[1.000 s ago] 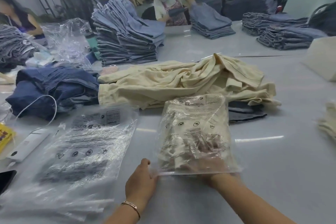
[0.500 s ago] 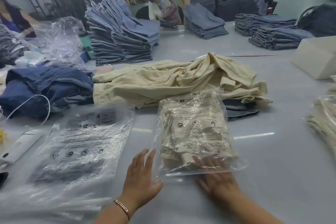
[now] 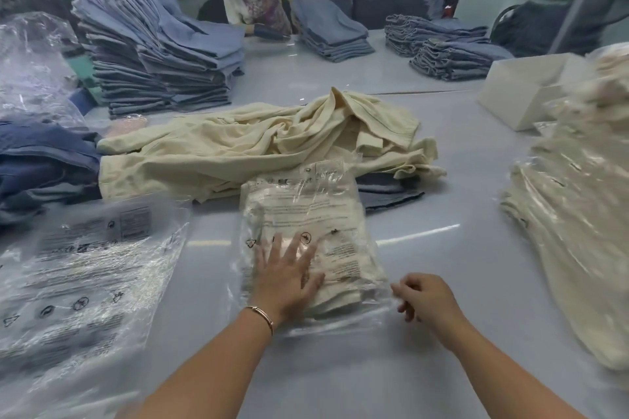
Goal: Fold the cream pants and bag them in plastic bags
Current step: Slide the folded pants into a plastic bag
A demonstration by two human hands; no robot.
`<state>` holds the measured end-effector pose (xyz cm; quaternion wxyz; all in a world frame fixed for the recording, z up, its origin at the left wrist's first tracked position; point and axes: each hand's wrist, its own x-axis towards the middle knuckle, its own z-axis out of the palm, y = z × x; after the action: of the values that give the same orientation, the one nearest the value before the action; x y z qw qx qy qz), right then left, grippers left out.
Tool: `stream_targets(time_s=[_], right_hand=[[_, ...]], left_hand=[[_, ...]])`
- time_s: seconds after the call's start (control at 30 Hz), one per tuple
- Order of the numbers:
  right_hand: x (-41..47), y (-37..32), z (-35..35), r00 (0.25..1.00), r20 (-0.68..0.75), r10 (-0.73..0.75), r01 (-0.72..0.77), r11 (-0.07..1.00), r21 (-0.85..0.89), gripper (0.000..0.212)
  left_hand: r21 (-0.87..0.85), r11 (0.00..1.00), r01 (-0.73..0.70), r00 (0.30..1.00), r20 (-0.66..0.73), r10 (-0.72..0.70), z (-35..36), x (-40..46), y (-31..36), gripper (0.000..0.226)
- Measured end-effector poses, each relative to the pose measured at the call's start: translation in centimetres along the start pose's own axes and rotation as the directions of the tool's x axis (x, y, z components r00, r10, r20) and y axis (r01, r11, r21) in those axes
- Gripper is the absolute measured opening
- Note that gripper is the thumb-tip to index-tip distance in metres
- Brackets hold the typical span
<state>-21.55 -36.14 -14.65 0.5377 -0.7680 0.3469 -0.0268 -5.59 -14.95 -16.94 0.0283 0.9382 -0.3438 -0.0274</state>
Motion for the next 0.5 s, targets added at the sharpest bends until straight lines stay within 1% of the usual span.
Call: stream_targets(time_s=[0.07,0.13,0.17,0.2,0.23,0.27,0.3,0.33,0.37,0.4,0.43,0.47,0.5], right_hand=[[-0.1,1.3,-0.6,0.999,0.0,0.033,-0.033,0.999,-0.017,0.031],[-0.2,1.5,-1.7,0.995,0.02,0.103,-0.104,0.993,0.054,0.029],[-0.3,1.0,-1.9,0.988,0.068,0.139,-0.145,0.985,0.092,0.029],[-0.3,0.4,-1.9,0.976,0.13,0.174,-0.188,0.976,0.109,0.036],[-0.3,-0.3,-1.7,0.962,0.192,0.196,-0.216,0.972,0.089,0.045],[-0.3,-0.8,-1.2,0.955,0.232,0.186,-0.197,0.98,0.028,0.049],[-0.2,-1.1,-0.7,0.961,0.237,0.141,-0.135,0.99,-0.042,0.047],[0.0,-1.1,-0.5,0.969,0.228,0.095,-0.077,0.993,-0.087,0.04],[0.2,-1.0,-0.5,0.973,0.217,0.073,-0.053,0.994,-0.1,0.034],[0.3,-0.7,-0.8,0.973,0.219,0.078,-0.062,0.995,-0.078,0.029],[0.3,-0.3,-1.2,0.967,0.23,0.107,-0.1,0.994,-0.043,0.027],[0.3,0.2,-1.6,0.957,0.25,0.149,-0.151,0.988,-0.01,0.025],[0.1,0.6,-2.0,0.943,0.275,0.188,-0.197,0.98,0.007,0.025]], left_hand=[[-0.012,1.0,0.026,1.0,0.011,-0.026,1.4,-0.3,-0.6,0.073],[0.002,0.999,0.04,0.999,0.002,-0.04,1.7,-0.4,-0.9,0.076],[0.021,0.999,0.033,0.999,-0.005,-0.033,1.5,-0.5,-0.8,0.077],[0.016,1.0,0.014,1.0,-0.022,-0.013,1.1,-0.6,-0.4,0.077],[-0.021,1.0,-0.013,0.998,-0.058,0.012,0.7,-0.8,0.1,0.075],[-0.079,0.996,-0.044,0.992,-0.118,0.034,0.3,-1.2,0.5,0.069],[-0.154,0.986,-0.065,0.977,-0.209,0.032,-0.3,-1.7,0.6,0.06],[-0.22,0.973,-0.062,0.946,-0.324,-0.013,-0.8,-2.3,0.3,0.05],[-0.258,0.966,-0.016,0.898,-0.428,-0.099,-1.1,-3.1,-0.7,0.043],[-0.28,0.958,0.067,0.853,-0.482,-0.201,-1.0,-4.1,-2.1,0.043],[-0.29,0.939,0.185,0.855,-0.424,-0.299,-0.8,-5.3,-3.8,0.05],[-0.261,0.912,0.316,0.874,-0.293,-0.387,-0.4,-6.5,-5.5,0.061],[-0.199,0.879,0.433,0.881,-0.112,-0.459,0.4,-7.9,-7.1,0.074]])
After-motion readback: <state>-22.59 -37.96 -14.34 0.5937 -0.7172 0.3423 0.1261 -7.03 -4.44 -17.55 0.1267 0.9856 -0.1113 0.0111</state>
